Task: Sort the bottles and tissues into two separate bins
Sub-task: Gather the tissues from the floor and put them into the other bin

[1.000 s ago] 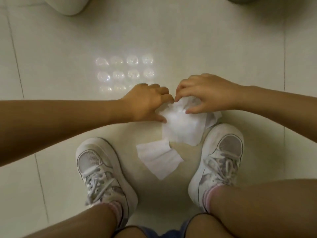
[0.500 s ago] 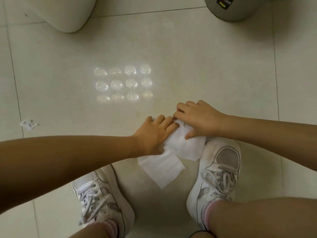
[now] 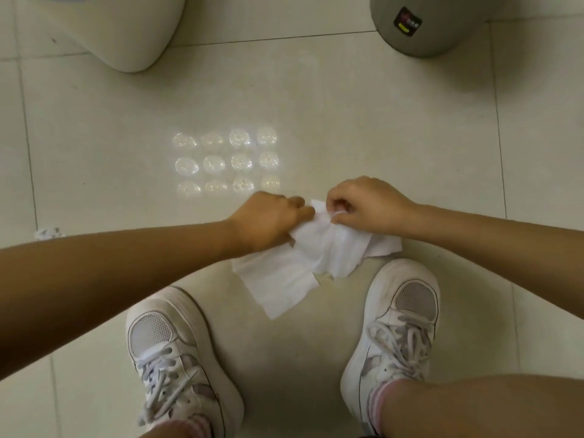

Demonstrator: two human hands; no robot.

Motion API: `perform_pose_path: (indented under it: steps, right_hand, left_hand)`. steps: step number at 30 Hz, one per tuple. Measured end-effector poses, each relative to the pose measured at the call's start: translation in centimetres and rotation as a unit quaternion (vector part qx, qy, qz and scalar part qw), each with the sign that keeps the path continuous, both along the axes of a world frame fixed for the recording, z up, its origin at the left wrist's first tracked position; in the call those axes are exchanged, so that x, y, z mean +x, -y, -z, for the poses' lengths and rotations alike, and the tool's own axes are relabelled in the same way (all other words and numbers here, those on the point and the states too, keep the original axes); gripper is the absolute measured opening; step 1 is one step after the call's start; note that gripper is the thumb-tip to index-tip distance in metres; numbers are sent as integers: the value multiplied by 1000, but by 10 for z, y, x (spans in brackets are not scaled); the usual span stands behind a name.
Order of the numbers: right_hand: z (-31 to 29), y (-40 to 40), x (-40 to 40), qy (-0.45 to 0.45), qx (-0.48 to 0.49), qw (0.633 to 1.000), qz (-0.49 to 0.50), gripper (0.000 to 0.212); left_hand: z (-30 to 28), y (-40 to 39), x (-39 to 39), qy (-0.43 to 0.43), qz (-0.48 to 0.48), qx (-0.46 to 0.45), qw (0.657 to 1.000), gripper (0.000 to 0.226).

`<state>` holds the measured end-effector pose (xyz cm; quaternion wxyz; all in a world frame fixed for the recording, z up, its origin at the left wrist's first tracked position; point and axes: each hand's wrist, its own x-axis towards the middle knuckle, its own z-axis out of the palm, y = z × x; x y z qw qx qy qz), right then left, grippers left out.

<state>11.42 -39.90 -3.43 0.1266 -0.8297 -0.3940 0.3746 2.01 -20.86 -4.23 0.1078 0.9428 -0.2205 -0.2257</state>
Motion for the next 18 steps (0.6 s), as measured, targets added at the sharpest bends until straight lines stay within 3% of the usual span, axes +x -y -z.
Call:
perform_pose_path:
  steps: [5, 10, 12, 14, 18]
  right_hand:
    - [-6, -16, 30, -37, 71, 982, 169, 9]
    - [5, -30, 45, -40, 88, 959, 265, 8]
    - [8, -34, 46, -44, 89, 956, 277, 9]
    - [10, -36, 47, -54, 98, 952, 285, 9]
    - [13, -37, 47, -68, 114, 945, 298, 9]
  left_hand:
    - [-12, -23, 32, 51, -165, -30, 984, 27]
    - [-14, -28, 48, -98, -244, -140, 955, 67]
    - [-15, -26, 47, -119, -247, -173, 946, 77]
    - [-13, -23, 44, -83, -245, -165, 952, 64]
    - [-4, -23, 42, -23, -244, -160, 956, 18]
